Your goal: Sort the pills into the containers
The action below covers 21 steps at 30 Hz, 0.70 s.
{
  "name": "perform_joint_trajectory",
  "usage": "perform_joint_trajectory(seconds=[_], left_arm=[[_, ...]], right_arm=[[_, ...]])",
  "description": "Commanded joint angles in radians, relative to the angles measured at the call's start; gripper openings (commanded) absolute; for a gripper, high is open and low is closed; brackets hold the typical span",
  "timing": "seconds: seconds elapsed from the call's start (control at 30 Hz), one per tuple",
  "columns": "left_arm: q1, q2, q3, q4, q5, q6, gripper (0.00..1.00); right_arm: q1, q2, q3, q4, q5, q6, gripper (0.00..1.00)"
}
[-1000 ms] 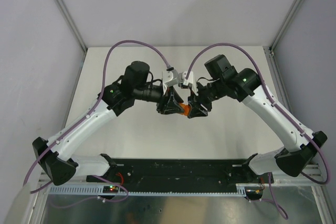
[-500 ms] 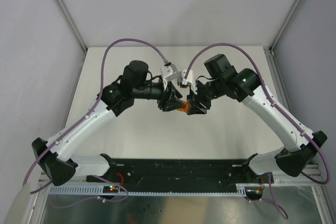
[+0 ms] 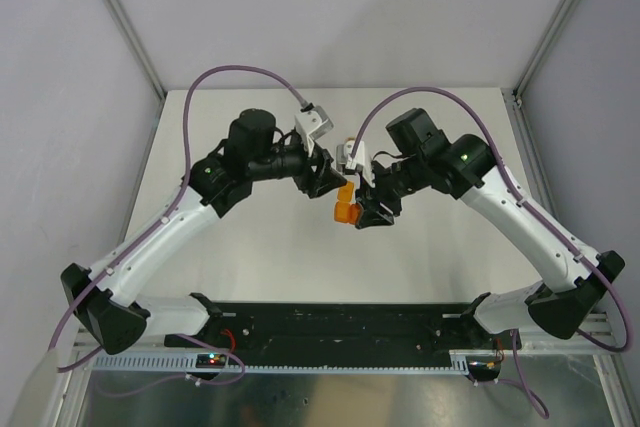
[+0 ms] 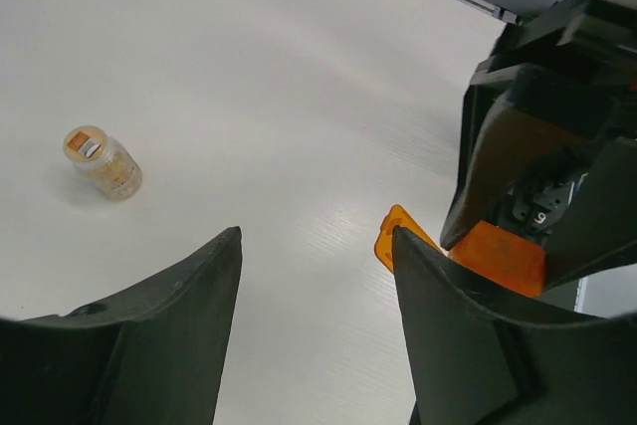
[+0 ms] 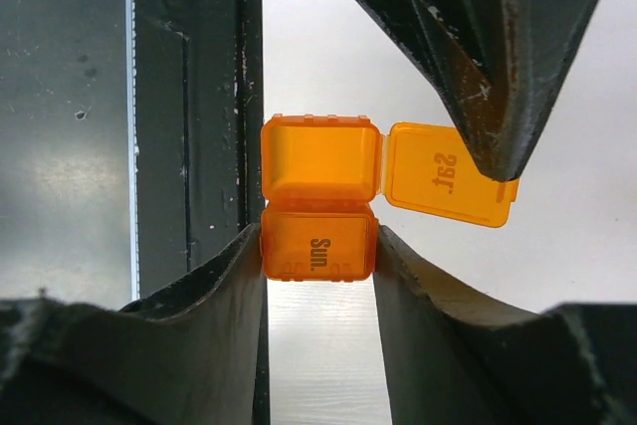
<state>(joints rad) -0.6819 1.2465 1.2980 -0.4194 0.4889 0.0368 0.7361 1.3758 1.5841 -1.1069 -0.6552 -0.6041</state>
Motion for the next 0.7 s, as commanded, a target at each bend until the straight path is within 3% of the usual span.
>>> perform_joint_trajectory(seconds=[0.0, 0.4, 0.67], left_arm=[[0.003, 0.02, 0.045, 0.034, -0.047, 0.015, 0.66], [0.008, 0.009, 0.006, 0.033, -0.085, 0.061, 0.72], [0.111, -0.074, -0.028, 0.034, -0.097, 0.08, 0.93]], right_arm=[[0.006, -0.033, 0.006, -0.011, -0.027, -0.008, 0.0], [-0.037, -0.072, -0.066, 0.088, 0.075, 0.047, 0.0], [-0.142, -0.089, -0.23, 0.245, 0.167, 0.117, 0.0]])
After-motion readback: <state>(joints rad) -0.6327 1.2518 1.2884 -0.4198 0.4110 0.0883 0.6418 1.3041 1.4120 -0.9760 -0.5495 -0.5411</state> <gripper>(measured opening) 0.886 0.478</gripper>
